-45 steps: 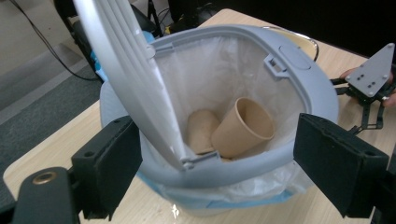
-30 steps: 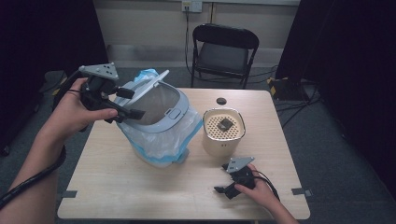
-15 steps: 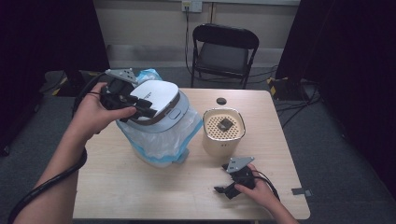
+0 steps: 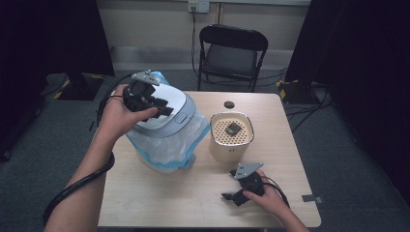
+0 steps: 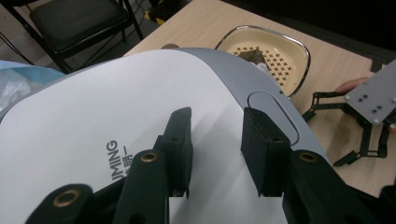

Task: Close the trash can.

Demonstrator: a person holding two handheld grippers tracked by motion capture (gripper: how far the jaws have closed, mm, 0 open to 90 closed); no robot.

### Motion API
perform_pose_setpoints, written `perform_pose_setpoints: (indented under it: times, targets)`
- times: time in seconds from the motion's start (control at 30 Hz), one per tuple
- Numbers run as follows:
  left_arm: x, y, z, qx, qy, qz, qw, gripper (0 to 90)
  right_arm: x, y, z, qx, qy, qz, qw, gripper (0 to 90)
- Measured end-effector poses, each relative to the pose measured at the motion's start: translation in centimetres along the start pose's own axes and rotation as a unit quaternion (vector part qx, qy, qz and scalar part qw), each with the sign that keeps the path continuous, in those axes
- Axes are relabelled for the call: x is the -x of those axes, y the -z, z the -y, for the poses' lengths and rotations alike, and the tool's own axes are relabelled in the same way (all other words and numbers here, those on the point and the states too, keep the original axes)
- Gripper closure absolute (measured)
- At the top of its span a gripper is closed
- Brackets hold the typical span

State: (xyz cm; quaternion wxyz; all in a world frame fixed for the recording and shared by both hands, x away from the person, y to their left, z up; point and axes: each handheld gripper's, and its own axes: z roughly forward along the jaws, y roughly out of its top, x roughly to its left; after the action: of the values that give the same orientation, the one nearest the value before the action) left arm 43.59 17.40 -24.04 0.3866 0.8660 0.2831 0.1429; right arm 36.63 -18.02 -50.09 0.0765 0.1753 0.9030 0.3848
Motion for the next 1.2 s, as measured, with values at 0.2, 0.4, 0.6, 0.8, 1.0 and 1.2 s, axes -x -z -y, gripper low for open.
perform_pose_setpoints:
  times: [0.2, 0.4, 0.6, 0.8, 1.0, 1.2]
  targets:
    - [0.6, -0.3, -0.3, -0.018, -0.020, -0.005, 0.9996, 65.2, 0.0, 0.0, 0.0, 0.000, 0.000, -0.001, 1.0000, 7.4]
    - [0.8, 0.0, 0.1, -0.021, -0.018, -0.026, 0.9993, 37.3, 0.0, 0.0, 0.0, 0.000, 0.000, 0.000, 1.0000, 7.4]
    - [0.8, 2.6, 1.9, 0.007, -0.006, -0.014, 0.9999, 22.6, 0.0, 0.0, 0.0, 0.000, -0.001, 0.004, 1.0000, 7.3]
    - [1.3, 5.3, 4.0, 0.021, 0.002, -0.006, 0.9998, 17.2, 0.0, 0.0, 0.0, 0.000, -0.001, 0.004, 1.0000, 7.3]
    - [1.8, 7.0, 6.6, 0.031, 0.013, -0.002, 0.9994, 16.4, 0.0, 0.0, 0.0, 0.000, -0.002, 0.003, 1.0000, 7.3]
    - [2.0, 6.9, 9.3, 0.040, 0.027, -0.001, 0.9988, 16.4, -0.1, 0.0, 0.0, 0.001, -0.002, 0.005, 1.0000, 7.2]
